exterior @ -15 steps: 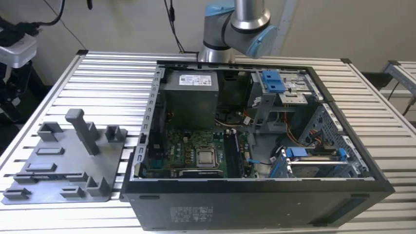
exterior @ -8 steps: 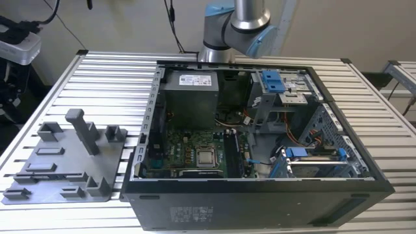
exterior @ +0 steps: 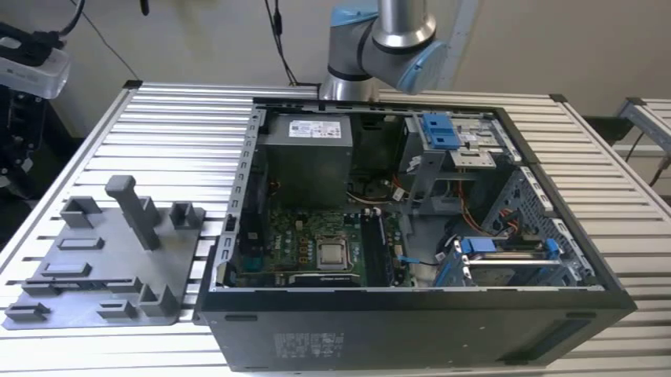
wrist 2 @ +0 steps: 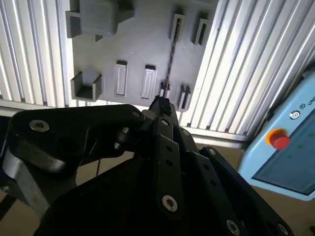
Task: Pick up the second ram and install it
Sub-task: 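Pick up the second ram and move it above second insertion slot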
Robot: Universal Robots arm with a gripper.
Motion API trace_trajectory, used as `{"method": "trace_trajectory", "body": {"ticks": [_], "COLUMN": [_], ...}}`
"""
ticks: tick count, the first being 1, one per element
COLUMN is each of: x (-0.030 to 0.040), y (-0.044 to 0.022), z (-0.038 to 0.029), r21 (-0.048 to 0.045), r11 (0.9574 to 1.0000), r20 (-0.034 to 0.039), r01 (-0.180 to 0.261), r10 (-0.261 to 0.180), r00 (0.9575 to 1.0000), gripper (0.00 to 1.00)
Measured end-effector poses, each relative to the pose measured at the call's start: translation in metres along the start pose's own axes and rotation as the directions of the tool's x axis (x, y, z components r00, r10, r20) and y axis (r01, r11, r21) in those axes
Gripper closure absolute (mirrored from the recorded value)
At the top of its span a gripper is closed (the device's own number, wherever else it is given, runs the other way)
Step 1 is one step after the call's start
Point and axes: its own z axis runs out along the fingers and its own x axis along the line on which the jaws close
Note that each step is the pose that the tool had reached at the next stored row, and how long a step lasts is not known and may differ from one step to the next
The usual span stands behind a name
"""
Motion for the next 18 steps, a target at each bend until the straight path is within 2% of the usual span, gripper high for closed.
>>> {"method": "trace_trajectory", "body": {"ticks": [4,8,13,18], "x": [-0.0013,-0.0029,-0.0036,-0.0044], "y": [0.0007,0.0017,0.0026,0.0069], "z": [0.0017,0.0033,0.0043,0.0052], "r21": [-0.0004,-0.0004,-0.0018,-0.002], "r11": [0.9986,0.9952,0.9846,0.9787], "r20": [-0.0019,-0.0031,-0.0063,-0.0109], "r01": [0.053,0.098,0.175,0.205], "r10": [-0.053,-0.098,-0.175,-0.205], "r00": [0.9986,0.9952,0.9846,0.9786], "gripper": [0.89,0.89,0.89,0.89]}}
